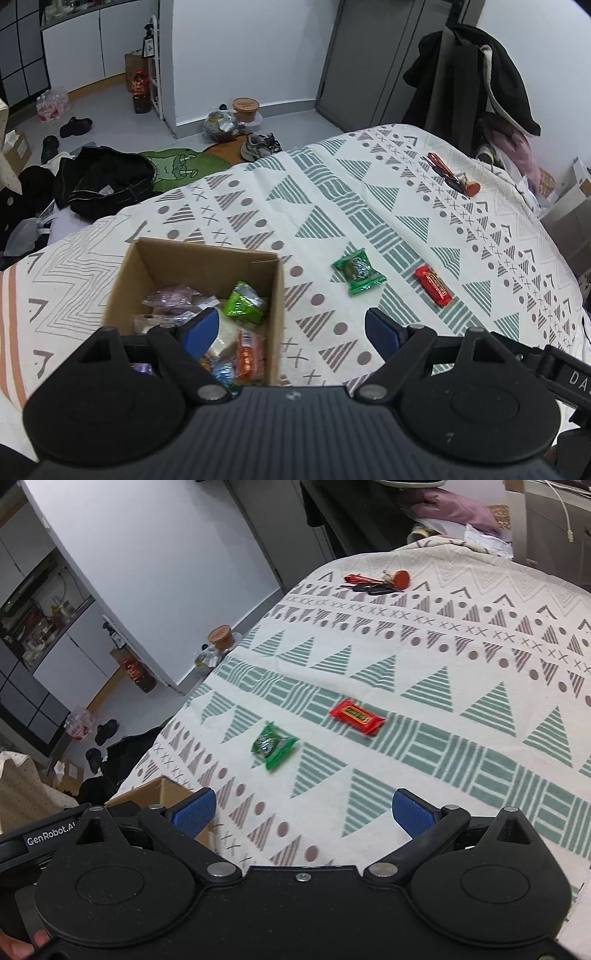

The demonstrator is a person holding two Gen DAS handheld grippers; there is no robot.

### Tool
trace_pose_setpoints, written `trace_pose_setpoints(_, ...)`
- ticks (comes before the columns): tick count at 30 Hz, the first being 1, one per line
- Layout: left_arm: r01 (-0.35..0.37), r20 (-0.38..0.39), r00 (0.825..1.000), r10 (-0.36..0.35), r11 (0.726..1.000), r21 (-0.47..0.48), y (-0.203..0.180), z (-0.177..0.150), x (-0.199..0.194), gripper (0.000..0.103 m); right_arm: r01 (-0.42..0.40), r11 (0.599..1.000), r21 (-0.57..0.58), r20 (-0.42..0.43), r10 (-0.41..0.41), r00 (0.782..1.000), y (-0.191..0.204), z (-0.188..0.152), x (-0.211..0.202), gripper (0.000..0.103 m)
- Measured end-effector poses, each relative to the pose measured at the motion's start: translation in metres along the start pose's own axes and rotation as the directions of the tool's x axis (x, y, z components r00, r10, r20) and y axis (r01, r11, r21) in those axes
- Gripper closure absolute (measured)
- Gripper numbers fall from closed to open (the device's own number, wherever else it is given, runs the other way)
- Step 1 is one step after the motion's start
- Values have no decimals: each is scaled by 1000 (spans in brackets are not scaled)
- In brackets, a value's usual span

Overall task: Organize snacks
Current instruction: 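Move both tools back over the green candy and red bar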

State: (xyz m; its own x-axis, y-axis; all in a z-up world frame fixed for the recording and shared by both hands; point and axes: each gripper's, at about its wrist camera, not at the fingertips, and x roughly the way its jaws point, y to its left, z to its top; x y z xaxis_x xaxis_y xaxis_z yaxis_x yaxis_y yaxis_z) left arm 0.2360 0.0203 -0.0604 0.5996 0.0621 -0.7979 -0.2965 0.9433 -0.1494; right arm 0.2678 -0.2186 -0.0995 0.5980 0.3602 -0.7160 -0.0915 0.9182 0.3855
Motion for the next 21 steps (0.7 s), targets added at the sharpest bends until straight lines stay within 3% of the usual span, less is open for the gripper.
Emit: trace_pose_setpoints(21, 34, -40, 999, -33, 999, 36, -59, 19, 60, 18, -50, 998, 42, -17, 51, 999, -61, 33, 39, 0)
